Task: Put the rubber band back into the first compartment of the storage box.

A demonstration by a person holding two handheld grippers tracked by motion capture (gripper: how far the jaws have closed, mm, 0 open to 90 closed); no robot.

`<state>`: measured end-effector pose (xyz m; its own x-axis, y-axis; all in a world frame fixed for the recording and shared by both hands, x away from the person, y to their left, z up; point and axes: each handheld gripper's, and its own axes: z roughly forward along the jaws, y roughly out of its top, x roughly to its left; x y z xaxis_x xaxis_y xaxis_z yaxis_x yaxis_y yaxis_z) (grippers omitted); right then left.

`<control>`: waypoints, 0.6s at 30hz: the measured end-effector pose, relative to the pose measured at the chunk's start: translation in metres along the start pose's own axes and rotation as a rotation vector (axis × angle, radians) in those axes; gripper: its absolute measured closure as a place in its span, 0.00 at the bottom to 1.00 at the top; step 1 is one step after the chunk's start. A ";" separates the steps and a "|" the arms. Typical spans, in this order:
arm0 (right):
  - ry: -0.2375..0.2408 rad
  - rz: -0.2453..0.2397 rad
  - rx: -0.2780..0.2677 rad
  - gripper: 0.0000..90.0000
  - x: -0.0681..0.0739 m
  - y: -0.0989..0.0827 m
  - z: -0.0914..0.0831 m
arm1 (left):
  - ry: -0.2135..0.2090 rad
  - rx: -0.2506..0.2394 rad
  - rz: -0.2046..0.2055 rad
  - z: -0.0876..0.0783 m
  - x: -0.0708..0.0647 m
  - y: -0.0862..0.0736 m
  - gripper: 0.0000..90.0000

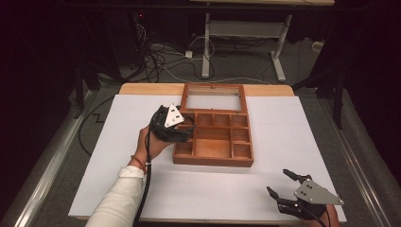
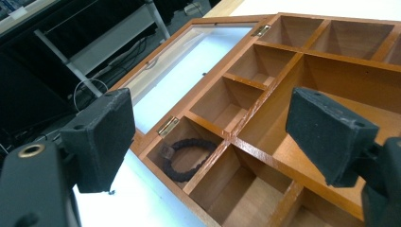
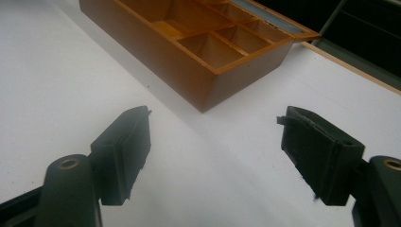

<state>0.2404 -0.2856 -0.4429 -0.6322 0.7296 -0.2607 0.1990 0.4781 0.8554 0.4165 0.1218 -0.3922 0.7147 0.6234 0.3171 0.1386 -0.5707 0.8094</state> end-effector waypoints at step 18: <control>0.006 -0.003 0.001 0.28 0.002 0.001 0.001 | -0.010 -0.052 0.021 -0.025 -0.016 -0.009 0.18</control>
<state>0.2400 -0.2835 -0.4433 -0.6371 0.7255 -0.2603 0.1978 0.4803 0.8545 0.3864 0.1302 -0.3921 0.7240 0.6061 0.3294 0.0880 -0.5548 0.8273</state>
